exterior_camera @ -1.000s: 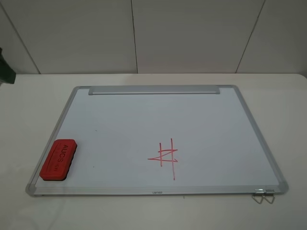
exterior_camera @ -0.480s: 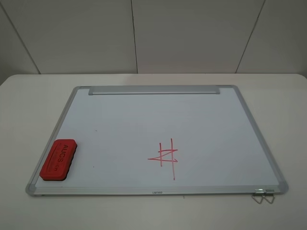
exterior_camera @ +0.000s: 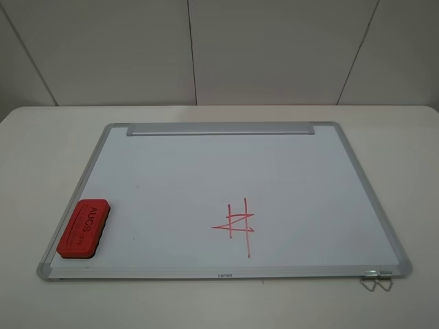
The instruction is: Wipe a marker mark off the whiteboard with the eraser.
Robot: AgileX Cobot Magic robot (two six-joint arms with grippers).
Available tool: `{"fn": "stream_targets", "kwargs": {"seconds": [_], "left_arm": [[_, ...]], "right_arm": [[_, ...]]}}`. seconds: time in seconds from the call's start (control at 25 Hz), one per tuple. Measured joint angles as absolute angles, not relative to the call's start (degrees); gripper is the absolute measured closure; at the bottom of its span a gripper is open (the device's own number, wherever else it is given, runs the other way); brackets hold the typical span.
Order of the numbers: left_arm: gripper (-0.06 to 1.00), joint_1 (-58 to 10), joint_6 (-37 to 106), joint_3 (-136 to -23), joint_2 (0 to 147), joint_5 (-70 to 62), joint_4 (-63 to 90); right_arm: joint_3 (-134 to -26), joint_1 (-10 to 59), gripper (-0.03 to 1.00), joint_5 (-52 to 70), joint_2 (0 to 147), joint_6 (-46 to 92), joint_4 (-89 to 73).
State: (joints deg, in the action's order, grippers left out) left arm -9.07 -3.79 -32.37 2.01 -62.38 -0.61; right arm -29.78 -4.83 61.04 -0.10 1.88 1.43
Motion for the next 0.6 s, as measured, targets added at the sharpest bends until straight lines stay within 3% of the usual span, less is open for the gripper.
{"fn": "stream_targets", "kwargs": {"seconds": [0.6], "left_arm": [[0.17, -8.94, -2.28, -28.98, -0.38, -61.05, -0.57]], "right_arm": [[-29.78, -4.83, 0.26, 61.04, -0.10, 1.88, 1.43]]}}
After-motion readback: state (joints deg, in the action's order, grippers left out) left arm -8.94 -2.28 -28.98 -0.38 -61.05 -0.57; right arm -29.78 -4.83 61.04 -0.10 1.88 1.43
